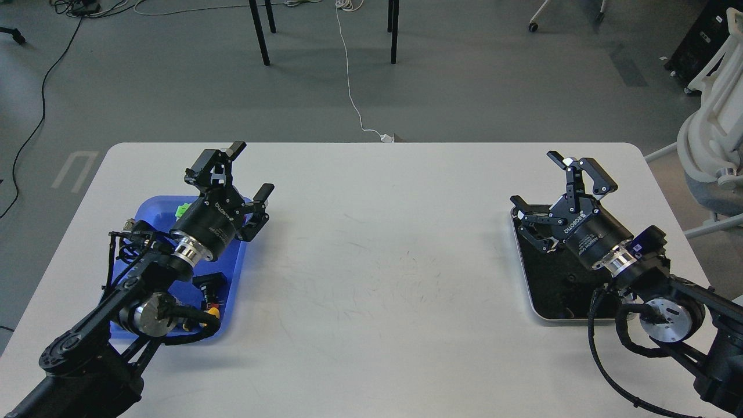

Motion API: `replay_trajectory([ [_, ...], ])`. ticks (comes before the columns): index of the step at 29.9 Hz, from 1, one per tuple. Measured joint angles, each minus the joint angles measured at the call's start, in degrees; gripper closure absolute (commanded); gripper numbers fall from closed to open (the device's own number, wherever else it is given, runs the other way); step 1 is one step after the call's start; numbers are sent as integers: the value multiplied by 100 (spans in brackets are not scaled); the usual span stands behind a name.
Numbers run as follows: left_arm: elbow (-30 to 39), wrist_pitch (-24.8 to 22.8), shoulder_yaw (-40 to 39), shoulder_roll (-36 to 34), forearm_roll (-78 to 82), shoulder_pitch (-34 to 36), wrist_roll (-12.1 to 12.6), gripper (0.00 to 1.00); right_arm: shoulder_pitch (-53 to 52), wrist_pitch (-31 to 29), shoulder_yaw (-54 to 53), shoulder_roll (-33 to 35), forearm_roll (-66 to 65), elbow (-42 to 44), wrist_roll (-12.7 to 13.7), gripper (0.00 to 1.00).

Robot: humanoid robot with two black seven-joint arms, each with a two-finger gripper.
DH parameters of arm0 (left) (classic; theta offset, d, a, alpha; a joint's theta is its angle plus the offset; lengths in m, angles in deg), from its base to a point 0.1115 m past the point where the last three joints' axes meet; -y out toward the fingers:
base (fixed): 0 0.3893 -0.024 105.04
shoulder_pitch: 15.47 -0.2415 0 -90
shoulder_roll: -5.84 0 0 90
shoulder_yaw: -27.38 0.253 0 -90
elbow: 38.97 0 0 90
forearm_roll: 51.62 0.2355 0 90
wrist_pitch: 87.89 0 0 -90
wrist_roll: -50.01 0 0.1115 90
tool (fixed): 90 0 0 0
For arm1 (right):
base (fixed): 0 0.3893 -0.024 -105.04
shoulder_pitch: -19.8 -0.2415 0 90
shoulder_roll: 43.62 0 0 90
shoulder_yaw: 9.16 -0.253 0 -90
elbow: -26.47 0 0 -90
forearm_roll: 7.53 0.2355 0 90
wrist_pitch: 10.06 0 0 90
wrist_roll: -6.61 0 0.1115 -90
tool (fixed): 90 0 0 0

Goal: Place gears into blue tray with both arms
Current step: 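Move the right gripper toward the metal tray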

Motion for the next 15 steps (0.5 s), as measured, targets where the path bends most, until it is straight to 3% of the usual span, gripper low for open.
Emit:
replay_trajectory([
  [10, 17, 36, 19, -3, -14, 43, -55, 2, -75, -47, -16, 99, -9, -31, 0, 0],
  [15, 3, -48, 59, -105, 22, 92, -54, 2, -517, -149, 48, 700, -779, -199, 1, 0],
])
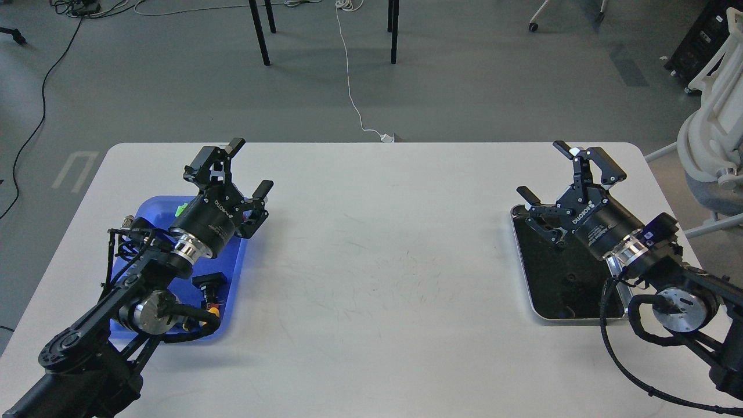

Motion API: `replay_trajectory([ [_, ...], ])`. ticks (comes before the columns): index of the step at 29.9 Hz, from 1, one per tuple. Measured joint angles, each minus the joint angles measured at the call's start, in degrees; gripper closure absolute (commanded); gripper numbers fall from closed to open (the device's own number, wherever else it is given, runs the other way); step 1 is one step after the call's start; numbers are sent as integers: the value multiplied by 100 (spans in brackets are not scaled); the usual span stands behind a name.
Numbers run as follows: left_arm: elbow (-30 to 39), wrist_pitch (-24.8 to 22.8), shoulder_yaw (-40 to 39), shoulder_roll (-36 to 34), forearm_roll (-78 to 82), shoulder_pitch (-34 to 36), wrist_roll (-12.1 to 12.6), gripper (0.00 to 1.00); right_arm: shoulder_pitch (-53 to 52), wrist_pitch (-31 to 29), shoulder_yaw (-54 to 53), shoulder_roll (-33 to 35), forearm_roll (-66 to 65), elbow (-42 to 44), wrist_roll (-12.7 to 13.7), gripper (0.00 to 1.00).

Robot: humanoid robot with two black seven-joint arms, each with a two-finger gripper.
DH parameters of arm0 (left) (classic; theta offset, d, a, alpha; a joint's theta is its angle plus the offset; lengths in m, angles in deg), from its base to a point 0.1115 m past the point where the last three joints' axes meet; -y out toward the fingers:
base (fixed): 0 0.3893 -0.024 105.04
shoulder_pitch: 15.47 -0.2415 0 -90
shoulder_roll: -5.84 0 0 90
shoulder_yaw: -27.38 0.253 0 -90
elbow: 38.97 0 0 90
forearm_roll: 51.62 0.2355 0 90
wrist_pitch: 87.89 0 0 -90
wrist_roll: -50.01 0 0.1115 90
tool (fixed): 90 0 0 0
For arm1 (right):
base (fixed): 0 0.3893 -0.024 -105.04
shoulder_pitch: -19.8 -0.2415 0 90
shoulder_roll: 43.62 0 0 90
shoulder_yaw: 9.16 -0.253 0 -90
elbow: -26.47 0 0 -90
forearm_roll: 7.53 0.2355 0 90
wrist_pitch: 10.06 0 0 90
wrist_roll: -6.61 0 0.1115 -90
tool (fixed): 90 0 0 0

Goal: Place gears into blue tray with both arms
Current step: 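Move the right gripper toward the metal tray, then lower the right gripper into the metal tray and grasp the small black part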

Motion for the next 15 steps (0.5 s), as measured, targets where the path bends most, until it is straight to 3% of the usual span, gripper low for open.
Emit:
replay_trajectory([
  [8, 85, -287, 0, -154, -5, 6, -137, 2, -1036, -51, 348, 1139, -2821, -227, 0, 0],
  [15, 195, -404, 11, -106, 86, 4, -168, 2, -1854, -52, 1374, 1347, -6308, -226, -1, 0],
])
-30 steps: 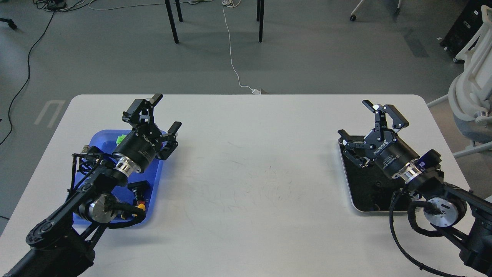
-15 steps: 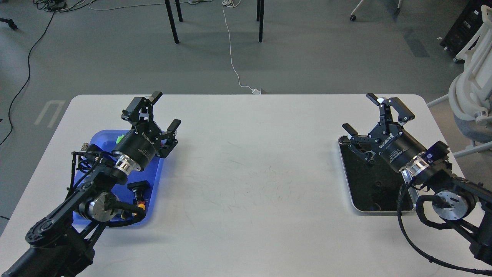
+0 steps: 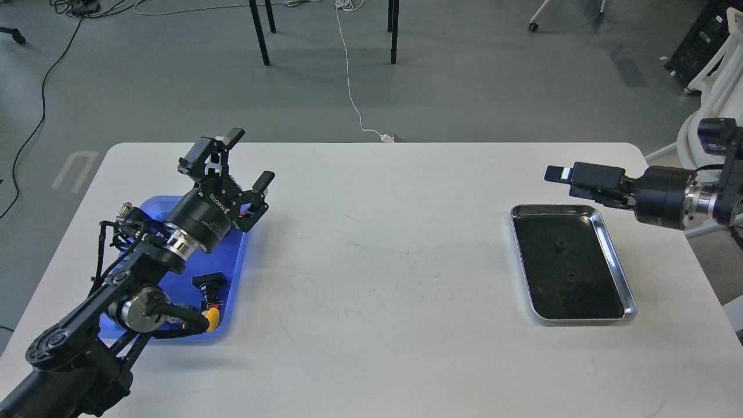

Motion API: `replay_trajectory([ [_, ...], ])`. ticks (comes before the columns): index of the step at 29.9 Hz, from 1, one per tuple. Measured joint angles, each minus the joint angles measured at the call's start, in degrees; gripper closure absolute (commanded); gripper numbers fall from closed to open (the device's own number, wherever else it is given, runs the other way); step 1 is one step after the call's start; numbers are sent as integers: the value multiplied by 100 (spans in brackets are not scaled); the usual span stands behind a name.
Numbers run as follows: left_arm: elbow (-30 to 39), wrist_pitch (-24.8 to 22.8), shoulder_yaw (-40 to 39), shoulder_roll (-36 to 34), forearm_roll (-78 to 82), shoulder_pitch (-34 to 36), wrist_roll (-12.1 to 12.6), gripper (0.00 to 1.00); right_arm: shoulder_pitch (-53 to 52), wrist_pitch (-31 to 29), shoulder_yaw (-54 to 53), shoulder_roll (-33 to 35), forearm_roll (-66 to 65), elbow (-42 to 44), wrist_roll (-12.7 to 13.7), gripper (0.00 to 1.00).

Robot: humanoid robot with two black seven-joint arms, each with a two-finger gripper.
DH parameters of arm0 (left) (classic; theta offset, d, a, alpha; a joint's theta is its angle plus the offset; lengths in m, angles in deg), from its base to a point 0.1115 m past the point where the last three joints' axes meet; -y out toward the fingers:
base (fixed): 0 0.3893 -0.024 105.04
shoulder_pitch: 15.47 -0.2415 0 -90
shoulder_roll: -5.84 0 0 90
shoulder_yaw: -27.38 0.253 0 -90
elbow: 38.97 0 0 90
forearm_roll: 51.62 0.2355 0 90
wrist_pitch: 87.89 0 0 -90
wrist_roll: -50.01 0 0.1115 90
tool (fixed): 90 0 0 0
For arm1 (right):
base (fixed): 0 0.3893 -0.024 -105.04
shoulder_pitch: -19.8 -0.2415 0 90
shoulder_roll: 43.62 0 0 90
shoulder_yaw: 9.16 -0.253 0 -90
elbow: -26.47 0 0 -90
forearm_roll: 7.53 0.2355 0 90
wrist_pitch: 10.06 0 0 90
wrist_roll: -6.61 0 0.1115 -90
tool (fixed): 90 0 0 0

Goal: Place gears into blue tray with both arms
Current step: 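Lower the right gripper into the metal tray and grasp the small black part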

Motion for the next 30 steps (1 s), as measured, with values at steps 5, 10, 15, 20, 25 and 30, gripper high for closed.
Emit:
replay_trajectory([
  [5, 69, 10, 6, 18, 79, -8, 0, 2, -520, 0, 786, -23, -1415, 22, 0, 1],
  [10, 126, 11, 6, 19, 82, -9, 4, 2, -1132, 2, 1854, -204, -1912, 77, -1, 1],
  [15, 130, 13, 7, 18, 90, -9, 8, 2, -1270, 3, 2299, -436, -2144, 234, -1, 4],
  [20, 148, 16, 6, 15, 91, -9, 9, 2, -1248, 4, 2404, -540, -2563, 332, -1, 7],
  [25, 181, 18, 6, 6, 90, -8, 9, 2, -1252, 3, 2765, -709, -2664, 554, 0, 9],
  [30, 183, 15, 7, -14, 86, -8, 9, 2, -1189, 4, 2852, -910, -2664, 724, 0, 25],
])
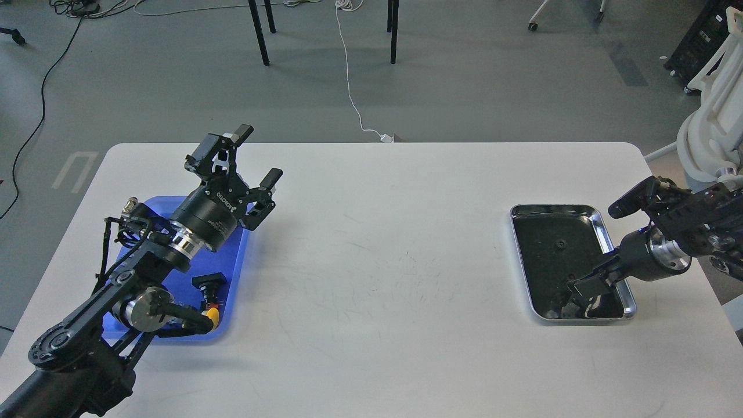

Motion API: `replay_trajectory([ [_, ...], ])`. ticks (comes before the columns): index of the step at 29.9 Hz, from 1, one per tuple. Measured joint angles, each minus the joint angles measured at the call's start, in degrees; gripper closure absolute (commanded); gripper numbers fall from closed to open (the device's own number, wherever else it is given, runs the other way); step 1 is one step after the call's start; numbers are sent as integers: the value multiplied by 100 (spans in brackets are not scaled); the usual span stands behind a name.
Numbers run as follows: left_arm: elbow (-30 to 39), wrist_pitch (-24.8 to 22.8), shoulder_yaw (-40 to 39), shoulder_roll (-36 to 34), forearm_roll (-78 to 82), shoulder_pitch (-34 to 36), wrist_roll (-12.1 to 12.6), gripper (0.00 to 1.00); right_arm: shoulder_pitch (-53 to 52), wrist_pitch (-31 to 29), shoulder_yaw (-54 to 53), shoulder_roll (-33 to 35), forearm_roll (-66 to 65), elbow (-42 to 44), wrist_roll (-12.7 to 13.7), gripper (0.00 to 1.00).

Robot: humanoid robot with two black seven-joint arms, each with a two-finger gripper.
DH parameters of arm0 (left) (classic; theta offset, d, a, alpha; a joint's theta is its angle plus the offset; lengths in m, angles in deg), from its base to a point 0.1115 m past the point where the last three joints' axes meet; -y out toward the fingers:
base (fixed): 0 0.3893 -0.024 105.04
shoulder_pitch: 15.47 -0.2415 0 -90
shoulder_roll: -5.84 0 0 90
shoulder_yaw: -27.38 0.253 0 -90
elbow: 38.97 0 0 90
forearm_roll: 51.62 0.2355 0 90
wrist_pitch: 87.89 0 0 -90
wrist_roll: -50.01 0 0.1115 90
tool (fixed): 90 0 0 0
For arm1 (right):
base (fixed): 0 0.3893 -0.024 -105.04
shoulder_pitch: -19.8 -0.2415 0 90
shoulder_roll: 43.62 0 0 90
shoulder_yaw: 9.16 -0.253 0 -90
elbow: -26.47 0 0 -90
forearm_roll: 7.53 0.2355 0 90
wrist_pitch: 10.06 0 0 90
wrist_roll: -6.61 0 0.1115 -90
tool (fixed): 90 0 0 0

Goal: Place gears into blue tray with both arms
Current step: 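Lower the right gripper into the metal tray and grasp the small black part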

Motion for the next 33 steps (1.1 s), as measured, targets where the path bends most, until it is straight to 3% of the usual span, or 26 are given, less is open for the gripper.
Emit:
replay_trajectory([
  [15, 0, -6, -24, -10, -11, 14, -1, 2, 10, 30, 4, -342, 11, 220, 1, 26],
  [25, 0, -7, -21, -27, -13, 17, -9, 2, 34, 31, 21, -429, 11, 354, 1, 48],
  [33, 0, -8, -25, -28, -13, 17, -9, 2, 29, 31, 41, -437, 10, 360, 3, 49],
])
